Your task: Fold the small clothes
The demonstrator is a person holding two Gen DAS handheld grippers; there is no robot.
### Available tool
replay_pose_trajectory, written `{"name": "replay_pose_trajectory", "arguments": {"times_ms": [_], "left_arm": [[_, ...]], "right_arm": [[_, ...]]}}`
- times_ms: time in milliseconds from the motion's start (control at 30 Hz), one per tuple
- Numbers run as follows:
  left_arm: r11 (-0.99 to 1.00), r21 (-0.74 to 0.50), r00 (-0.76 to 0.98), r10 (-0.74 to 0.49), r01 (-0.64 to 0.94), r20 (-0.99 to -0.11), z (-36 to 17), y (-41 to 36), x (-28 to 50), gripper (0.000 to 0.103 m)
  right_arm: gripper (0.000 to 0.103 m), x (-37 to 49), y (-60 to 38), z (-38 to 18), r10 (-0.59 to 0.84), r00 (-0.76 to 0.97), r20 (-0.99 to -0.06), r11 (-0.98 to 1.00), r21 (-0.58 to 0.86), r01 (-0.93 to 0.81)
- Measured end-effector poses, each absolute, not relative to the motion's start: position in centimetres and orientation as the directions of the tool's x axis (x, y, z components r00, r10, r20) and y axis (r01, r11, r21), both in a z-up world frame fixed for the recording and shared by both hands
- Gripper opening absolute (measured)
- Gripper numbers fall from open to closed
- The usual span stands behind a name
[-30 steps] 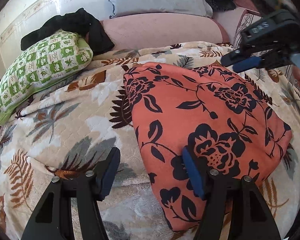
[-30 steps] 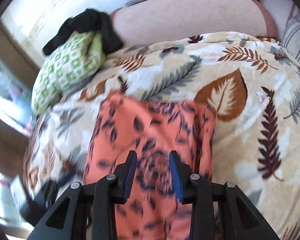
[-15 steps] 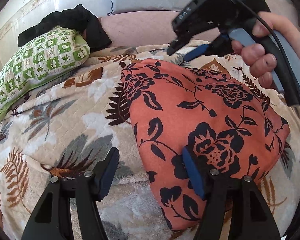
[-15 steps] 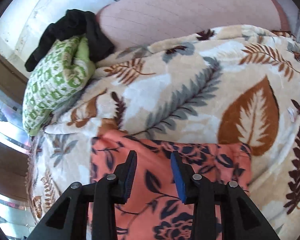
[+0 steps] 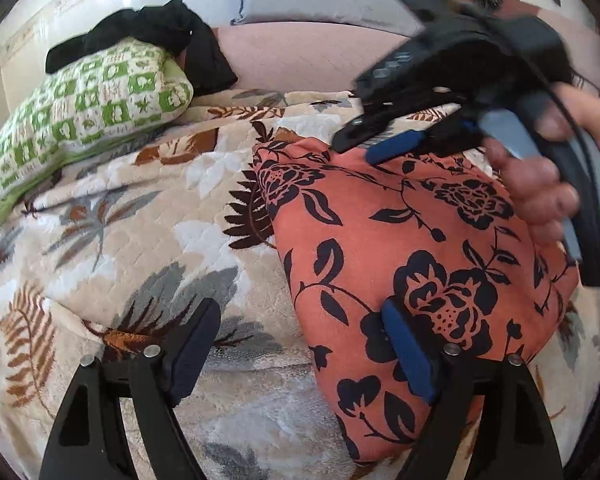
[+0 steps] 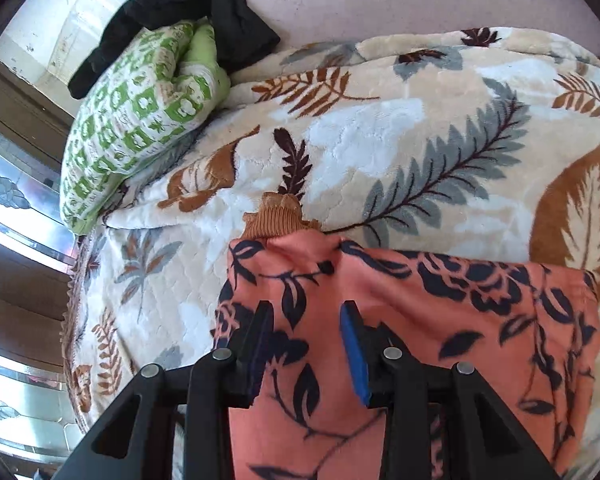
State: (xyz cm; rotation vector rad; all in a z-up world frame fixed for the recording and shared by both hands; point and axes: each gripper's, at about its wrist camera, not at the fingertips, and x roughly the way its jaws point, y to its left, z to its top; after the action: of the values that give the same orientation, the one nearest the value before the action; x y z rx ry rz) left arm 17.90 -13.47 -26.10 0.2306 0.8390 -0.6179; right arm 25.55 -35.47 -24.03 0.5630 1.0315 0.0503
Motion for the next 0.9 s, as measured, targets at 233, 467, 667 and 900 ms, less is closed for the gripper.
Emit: {"name": "replay_pose_trajectory", "arguments": {"times_ms": [233, 467, 667, 900], "left_arm": [[0.872, -0.062, 0.550, -0.360, 0.486, -0.753, -25.6, -11.3, 19.2, 0.083], [0.843, 0.170, 0.642, -0.243, 0.510, -0.727, -26.8, -13.4, 16.9, 0.084], [0.861, 0.127, 0.636, -0.256, 0.492, -0.727, -26.3, -12.5, 17.1, 0.083], [0.879, 0.075, 0.626, -0.274, 0.471, -0.730, -25.5, -12.1, 17.4, 0.083]], "right_arm": [[0.038, 15.9, -35.3, -21.5, 0.224, 0.595, -0.772, 0.887, 0.415, 0.205], [0.039, 10.3, -30.3, -26.4, 0.182, 0.564, -0.805, 0.945, 0.301, 0.126], [0.039, 9.5, -30.5, -26.5, 0.211, 0.544, -0.812, 0.946, 0.310, 0.097], [0.038, 8.6, -33.3, -24.1, 0.156, 0.667, -0.729, 0.916, 0.359, 0.179]]}}
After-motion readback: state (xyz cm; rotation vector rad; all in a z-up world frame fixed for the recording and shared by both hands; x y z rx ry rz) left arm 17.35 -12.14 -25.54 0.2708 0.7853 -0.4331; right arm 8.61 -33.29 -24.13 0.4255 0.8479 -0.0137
